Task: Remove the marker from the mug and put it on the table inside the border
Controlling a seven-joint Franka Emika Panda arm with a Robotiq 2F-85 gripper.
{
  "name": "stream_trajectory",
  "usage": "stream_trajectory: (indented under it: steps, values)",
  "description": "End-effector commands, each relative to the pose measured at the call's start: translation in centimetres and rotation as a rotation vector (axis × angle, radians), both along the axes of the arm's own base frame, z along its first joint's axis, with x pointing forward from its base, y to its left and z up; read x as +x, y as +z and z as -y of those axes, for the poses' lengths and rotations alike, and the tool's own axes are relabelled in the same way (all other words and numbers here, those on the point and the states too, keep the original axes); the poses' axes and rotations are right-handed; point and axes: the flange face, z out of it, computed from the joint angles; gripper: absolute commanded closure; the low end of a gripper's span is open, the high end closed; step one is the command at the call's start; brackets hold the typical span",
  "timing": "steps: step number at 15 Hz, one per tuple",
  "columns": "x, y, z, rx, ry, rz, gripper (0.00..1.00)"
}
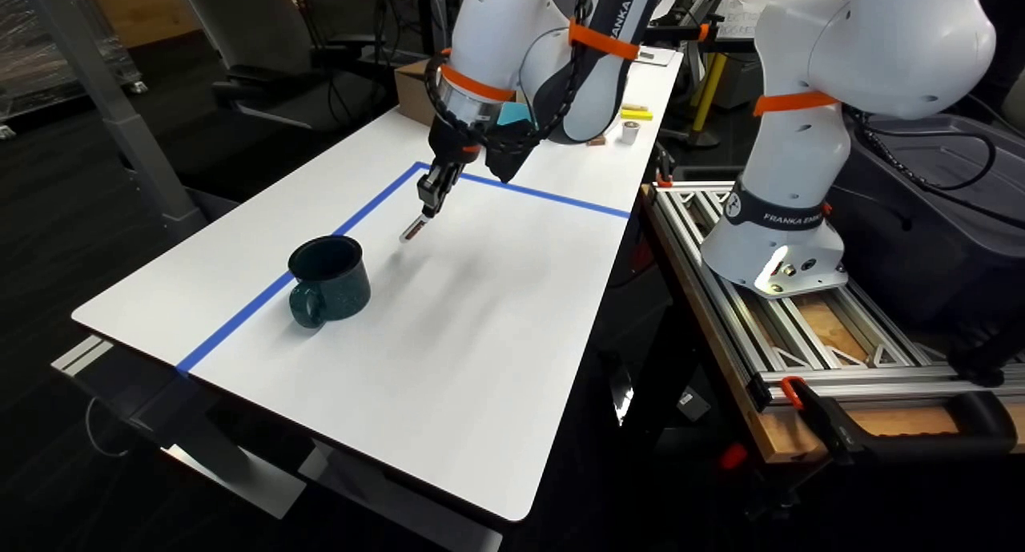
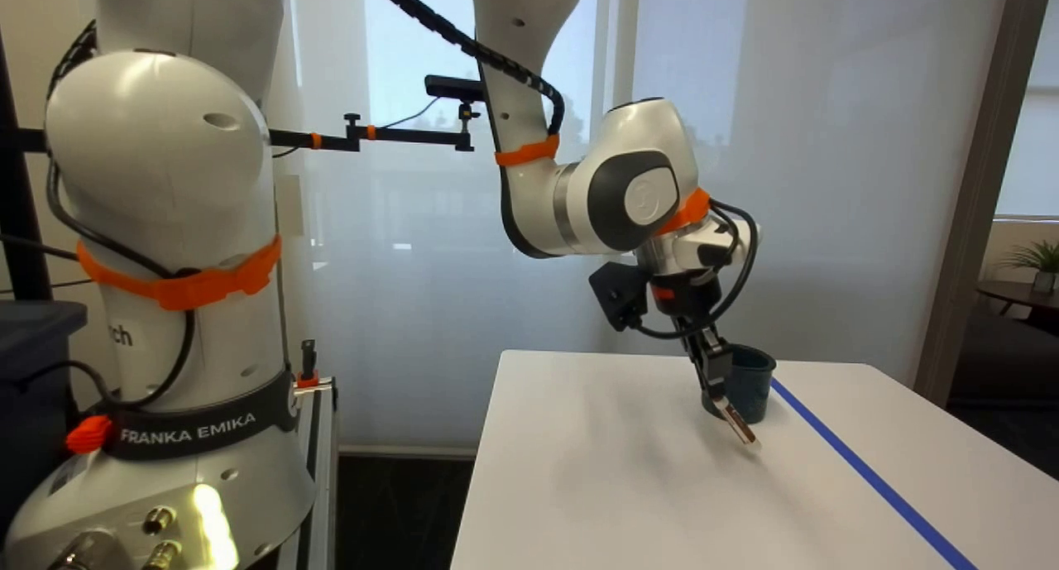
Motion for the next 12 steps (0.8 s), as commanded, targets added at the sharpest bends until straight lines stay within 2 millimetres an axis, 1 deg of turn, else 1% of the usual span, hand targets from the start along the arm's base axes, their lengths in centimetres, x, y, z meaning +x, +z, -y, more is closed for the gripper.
stream_trajectory:
  steps: [1, 3, 4, 7, 9, 11, 12]
  values:
    - [-1.2, -2.6, -0.1, 0.044, 0.004, 0.011, 0.95]
    - [-1.7, -4.4, 0.2, 0.061, 0.01, 0.002, 0.95]
    - [-1.9, -5.1, 0.6, 0.058, 0.006, -0.001, 0.95]
    - [-2.2, -6.6, 1.2, 0.075, 0.008, -0.016, 0.95]
    - [-2.4, -6.8, 1.4, 0.084, 0.018, -0.026, 0.95]
    - [-2.6, -6.4, 1.4, 0.087, 0.029, -0.033, 0.95]
    - [-2.6, -6.0, 1.5, 0.088, 0.033, -0.029, 0.56]
